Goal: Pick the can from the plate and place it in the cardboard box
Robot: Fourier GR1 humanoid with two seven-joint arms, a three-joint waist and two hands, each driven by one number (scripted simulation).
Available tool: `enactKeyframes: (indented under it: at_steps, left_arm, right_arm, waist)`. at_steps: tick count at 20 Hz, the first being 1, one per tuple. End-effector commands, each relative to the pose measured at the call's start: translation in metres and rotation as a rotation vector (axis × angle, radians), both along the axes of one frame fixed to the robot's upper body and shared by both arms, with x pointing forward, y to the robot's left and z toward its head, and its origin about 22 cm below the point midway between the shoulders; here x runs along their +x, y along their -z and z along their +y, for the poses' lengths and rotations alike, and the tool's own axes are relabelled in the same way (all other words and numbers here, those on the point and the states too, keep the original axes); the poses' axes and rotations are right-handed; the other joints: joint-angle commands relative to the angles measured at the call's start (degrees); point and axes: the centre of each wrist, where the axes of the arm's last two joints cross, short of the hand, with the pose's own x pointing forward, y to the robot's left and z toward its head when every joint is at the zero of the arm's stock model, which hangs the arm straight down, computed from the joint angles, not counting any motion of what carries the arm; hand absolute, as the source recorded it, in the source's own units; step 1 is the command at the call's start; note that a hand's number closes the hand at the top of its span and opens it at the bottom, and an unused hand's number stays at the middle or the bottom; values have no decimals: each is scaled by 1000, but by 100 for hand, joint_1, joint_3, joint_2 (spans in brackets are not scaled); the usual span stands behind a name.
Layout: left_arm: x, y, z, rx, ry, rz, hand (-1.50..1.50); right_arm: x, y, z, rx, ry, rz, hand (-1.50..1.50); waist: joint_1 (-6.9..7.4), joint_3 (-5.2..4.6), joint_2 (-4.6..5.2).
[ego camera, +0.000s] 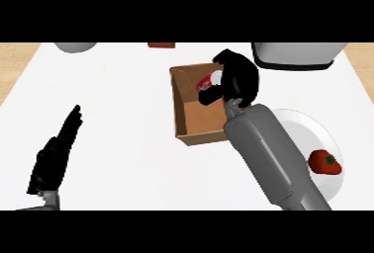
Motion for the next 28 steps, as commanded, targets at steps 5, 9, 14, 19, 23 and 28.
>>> enactKeyframes:
  at_steps: [5,9,14,19,23,28]
  left_arm:
    - [4,9,2,-2,20,-3,0]
    - [14,-9,0,7,3,-10,0]
    - [8,10,-6,-7,-15,-5,0]
    - [-8,12,18,-2,-20,18,0]
    - [-4,11,3,1,-55,9,0]
    - [-12,8,16,16,-44,4,0]
  right_arm:
    - [30,31,5,106,25,-58,-150]
    - [28,20,6,237,105,-229,-150]
    - [18,17,-24,403,201,-416,-150]
    - [6,13,-57,554,272,-548,-150]
    - [-14,-1,-118,564,360,-616,-150]
    - [-77,9,-171,551,403,-653,-150]
  waist:
    - [38,0,19]
    - [34,3,10]
    - [-165,3,-32]
    - [-163,3,-38]
    - [-294,3,-80]
    - [-312,3,-88]
